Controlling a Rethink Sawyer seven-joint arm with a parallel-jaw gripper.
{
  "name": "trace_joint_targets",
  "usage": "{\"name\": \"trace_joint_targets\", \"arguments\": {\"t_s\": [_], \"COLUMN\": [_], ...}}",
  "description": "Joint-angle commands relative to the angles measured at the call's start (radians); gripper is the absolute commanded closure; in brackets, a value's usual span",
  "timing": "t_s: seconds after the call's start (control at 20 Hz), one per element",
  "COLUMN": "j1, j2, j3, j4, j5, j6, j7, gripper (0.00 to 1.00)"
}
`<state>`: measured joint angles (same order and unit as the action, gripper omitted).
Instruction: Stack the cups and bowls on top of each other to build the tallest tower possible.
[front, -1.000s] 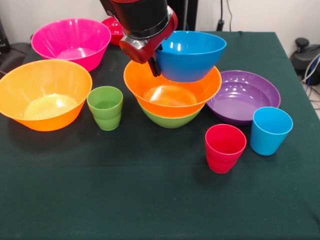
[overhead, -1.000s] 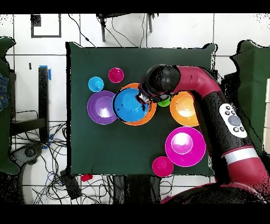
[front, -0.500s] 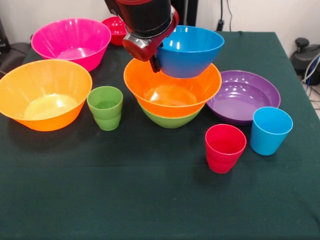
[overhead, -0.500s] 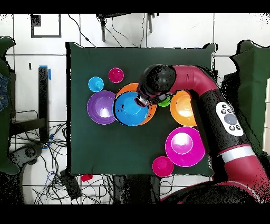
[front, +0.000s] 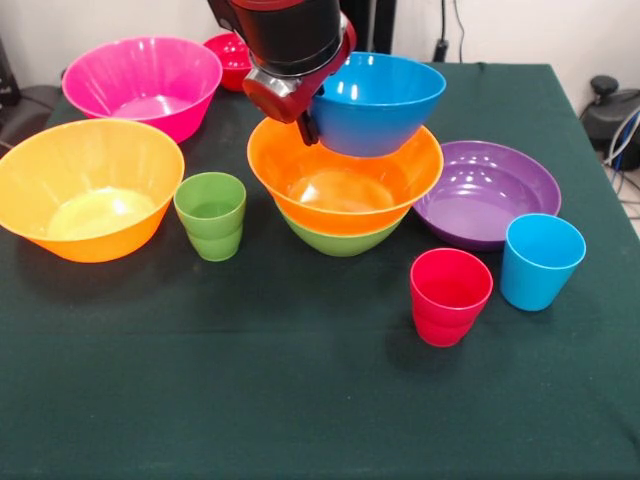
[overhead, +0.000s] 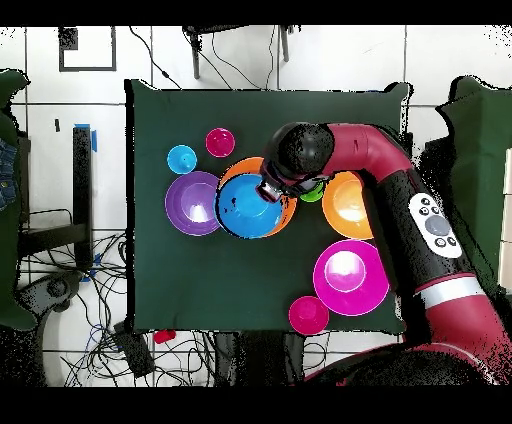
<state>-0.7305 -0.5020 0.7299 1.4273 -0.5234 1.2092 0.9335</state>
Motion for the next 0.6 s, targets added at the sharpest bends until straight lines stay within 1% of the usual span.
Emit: {"name": "trace_joint_targets", "arguments": {"t_s": [0.05, 0.6], "j1": [0.017, 0.018], "j2": [0.018, 0.045], "j3": [-0.074, -0.065], "j4": [-0.037, -0.076], "j5": [-0.084, -0.109], "j6": [0.009, -0.023], "j7": [-0.058, -0.062], "gripper": [1.00, 1.00]}}
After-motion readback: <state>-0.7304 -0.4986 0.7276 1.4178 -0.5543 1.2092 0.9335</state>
